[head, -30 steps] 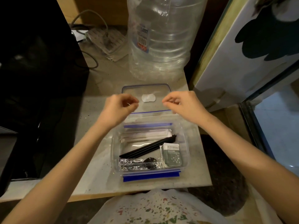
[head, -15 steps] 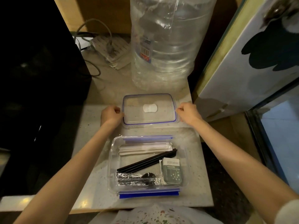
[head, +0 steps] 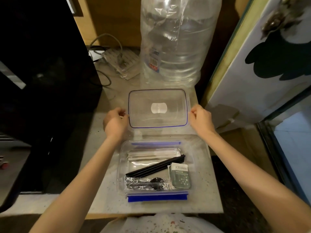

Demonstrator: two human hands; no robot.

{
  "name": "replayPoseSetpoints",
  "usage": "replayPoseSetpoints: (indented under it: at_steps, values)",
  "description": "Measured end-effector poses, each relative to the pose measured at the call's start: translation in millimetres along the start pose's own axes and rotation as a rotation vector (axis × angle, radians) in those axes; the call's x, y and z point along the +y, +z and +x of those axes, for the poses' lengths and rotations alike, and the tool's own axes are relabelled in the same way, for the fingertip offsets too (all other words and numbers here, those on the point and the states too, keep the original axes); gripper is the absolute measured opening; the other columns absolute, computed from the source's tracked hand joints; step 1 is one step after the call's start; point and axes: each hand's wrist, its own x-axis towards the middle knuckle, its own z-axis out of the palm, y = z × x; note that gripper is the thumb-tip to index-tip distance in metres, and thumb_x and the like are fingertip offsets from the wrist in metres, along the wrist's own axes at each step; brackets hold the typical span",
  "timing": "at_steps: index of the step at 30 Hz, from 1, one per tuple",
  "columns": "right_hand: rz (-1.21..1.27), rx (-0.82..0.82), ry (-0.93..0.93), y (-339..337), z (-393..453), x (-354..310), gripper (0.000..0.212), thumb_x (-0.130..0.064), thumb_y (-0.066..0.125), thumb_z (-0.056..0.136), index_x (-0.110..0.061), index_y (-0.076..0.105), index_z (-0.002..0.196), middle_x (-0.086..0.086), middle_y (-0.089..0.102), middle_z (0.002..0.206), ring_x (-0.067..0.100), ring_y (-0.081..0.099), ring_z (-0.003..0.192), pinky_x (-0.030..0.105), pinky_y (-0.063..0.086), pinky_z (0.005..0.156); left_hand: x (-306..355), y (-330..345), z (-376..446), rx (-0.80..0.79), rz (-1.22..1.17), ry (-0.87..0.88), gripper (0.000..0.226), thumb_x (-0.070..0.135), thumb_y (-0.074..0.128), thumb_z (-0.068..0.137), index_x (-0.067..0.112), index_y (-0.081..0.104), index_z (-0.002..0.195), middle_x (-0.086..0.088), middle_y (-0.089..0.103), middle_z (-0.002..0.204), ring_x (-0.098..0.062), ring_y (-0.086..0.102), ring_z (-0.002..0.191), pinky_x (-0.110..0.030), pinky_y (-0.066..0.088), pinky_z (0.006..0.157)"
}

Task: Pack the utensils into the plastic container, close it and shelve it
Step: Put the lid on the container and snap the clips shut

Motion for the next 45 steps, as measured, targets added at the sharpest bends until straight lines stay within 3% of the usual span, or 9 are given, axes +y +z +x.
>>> replayPoseSetpoints:
  at_steps: [4,7,10,14,17,24,31,39,45]
  values:
    - [0.043,0.127,-0.052,-11.1,-23.8,-1.7,0.011,-0.009,0.049,0.093,-0.001,0.056,0.096,0.018,0.067,0.087,0.033,0.059,0.082,0.028,0.035,0.063,1.7,-17.7,-15.7,-0.105,-0.191,0.015,0.031,0.017,0.047,0.093,0.008,0.055,0.122,-0.014,0.064,0.116,-0.026,0.061,0.101,-0.043,0.054,0.086]
    - [0.166,0.178,-0.099,-16.3,-42.4,-5.4,0.012,-0.007,0.046,0.094,-0.003,0.054,0.102,0.016,0.068,0.089,0.028,0.062,0.080,0.031,0.043,0.064,1.2,-34.0,-25.3,-0.193,-0.595,-0.107,0.028,0.018,0.039,0.095,0.007,0.057,0.114,-0.011,0.061,0.115,-0.023,0.059,0.105,-0.029,0.052,0.077]
    - [0.407,0.138,-0.041,-19.2,-57.3,-8.4,0.017,-0.008,0.039,0.097,-0.005,0.055,0.103,0.014,0.066,0.097,0.027,0.064,0.093,0.041,0.051,0.082,-1.7,-49.2,-33.2,-0.241,-0.885,-0.273,0.032,0.025,0.035,0.097,0.008,0.061,0.097,-0.011,0.065,0.104,-0.023,0.059,0.104,-0.028,0.049,0.079]
    - [1.025,0.065,0.222,-19.0,-72.0,-14.1,0.022,-0.019,0.035,0.100,-0.012,0.055,0.098,0.016,0.060,0.112,0.023,0.058,0.109,0.031,0.044,0.096,-9.9,-58.4,-53.8,-0.303,-0.894,-0.289,0.029,0.027,0.041,0.096,0.007,0.063,0.095,-0.012,0.064,0.104,-0.023,0.059,0.107,-0.032,0.047,0.089]
    - [1.163,-0.004,0.361,-18.1,-86.1,-8.3,0.030,-0.036,0.032,0.100,-0.019,0.057,0.102,0.003,0.063,0.106,0.019,0.056,0.109,0.028,0.044,0.092,-18.9,-61.7,-73.7,-0.305,-0.786,-0.219,0.017,0.021,0.048,0.092,0.014,0.064,0.094,-0.005,0.064,0.104,-0.019,0.057,0.106,-0.030,0.045,0.091]
    - [1.100,-0.219,0.311,-4.8,-114.9,4.9,0.042,-0.042,0.024,0.100,-0.019,0.058,0.108,0.005,0.063,0.116,0.013,0.062,0.102,0.031,0.049,0.087,-43.8,-55.5,-101.8,-0.274,-0.639,-0.104,0.047,0.008,0.058,0.087,0.009,0.046,0.132,0.003,0.056,0.116,0.003,0.058,0.088,-0.003,0.048,0.060]
    - [0.828,-0.293,0.196,-2.7,-134.3,18.3,0.043,-0.019,0.047,0.096,-0.025,0.038,0.137,-0.013,0.055,0.117,0.003,0.056,0.106,0.019,0.050,0.076,-58.3,-49.3,-120.1,-0.287,-0.454,-0.025,0.048,0.008,0.061,0.085,0.015,0.048,0.130,-0.007,0.057,0.131,-0.017,0.053,0.120,-0.027,0.050,0.082]
    - [0.692,-0.344,0.102,-10.1,-151.2,29.4,0.050,-0.016,0.052,0.093,-0.026,0.034,0.139,-0.020,0.052,0.116,-0.009,0.056,0.097,0.007,0.051,0.063,-64.8,-52.4,-134.8,-0.203,-0.182,0.075,0.047,0.021,0.063,0.085,0.017,0.050,0.129,-0.004,0.059,0.129,-0.003,0.049,0.100,-0.011,0.041,0.068]
    - [0.571,-0.343,0.017,-16.1,-149.7,20.6,0.051,-0.019,0.052,0.094,-0.023,0.033,0.141,-0.007,0.053,0.127,-0.002,0.057,0.100,0.014,0.054,0.067,-63.8,-57.8,-136.7,-0.153,-0.134,0.061,0.041,0.015,0.065,0.083,0.011,0.056,0.123,-0.009,0.065,0.121,-0.007,0.053,0.096,-0.027,0.047,0.077]
